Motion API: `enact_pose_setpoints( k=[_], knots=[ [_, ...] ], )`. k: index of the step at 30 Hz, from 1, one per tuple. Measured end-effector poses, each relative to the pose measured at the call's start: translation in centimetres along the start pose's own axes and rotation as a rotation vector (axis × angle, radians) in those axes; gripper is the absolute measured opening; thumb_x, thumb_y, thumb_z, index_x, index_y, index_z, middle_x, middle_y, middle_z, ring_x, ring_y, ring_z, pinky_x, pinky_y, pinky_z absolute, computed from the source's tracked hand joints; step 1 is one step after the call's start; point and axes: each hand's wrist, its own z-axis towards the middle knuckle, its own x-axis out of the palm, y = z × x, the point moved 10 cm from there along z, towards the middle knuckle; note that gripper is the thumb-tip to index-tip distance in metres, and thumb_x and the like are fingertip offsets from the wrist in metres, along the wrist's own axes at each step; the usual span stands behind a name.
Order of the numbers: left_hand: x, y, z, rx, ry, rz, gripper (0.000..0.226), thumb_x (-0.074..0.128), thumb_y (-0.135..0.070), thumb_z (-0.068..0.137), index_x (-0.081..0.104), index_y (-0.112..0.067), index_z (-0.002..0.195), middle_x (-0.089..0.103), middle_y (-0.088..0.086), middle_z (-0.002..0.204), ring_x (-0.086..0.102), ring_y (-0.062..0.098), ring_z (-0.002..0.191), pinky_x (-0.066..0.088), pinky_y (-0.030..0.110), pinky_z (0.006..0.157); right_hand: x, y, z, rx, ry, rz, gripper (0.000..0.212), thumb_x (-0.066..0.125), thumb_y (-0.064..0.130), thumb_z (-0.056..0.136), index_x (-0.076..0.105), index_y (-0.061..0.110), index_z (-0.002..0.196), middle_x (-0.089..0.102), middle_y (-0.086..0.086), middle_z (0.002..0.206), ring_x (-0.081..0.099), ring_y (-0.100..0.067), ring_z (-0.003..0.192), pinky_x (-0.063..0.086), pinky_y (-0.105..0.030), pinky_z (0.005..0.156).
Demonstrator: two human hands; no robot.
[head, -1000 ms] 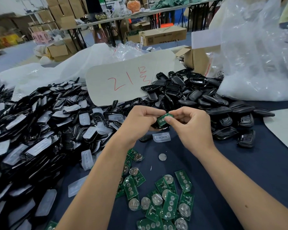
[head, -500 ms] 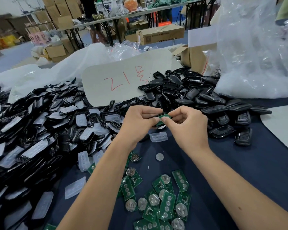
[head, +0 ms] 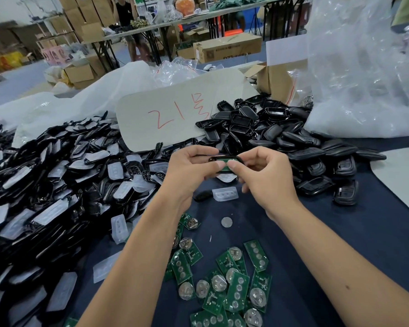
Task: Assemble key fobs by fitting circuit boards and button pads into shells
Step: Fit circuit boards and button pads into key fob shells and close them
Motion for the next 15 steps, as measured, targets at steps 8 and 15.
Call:
enact_pose_setpoints(
  k=[8, 15],
  knots=[
    [-6.9, -0.7, 0.7, -0.029, -0.251, 0.287, 0.016, 0.077, -0.008, 0.089, 0.081, -0.023, 0.085, 0.074, -0.008, 0.067, 0.063, 0.003, 0.055, 0.053, 0.019, 0.058, 4.3, 1.3, -1.3, -0.359, 0.210, -0.916, 0.039, 0.074, 0.043, 0.093, 0.073, 0.019, 0.124, 0.055, 0.002, 0.111, 0.043, -0.020, 0.111, 0.045, -0.031, 0.093],
    [-3.0, -0.4, 0.6, 0.129, -0.146, 0.752, 0.018, 0.083, -0.020, 0.085, 0.079, -0.021, 0.103, 0.074, -0.006, 0.090, 0.068, 0.002, 0.082, 0.056, 0.020, 0.081, 2.9, 2.0, -0.8, -0.337, 0.062, -0.841, 0.022, 0.060, 0.018, 0.104, 0.080, 0.010, 0.103, 0.058, 0.000, 0.098, 0.050, -0.019, 0.099, 0.045, -0.030, 0.084]
  ],
)
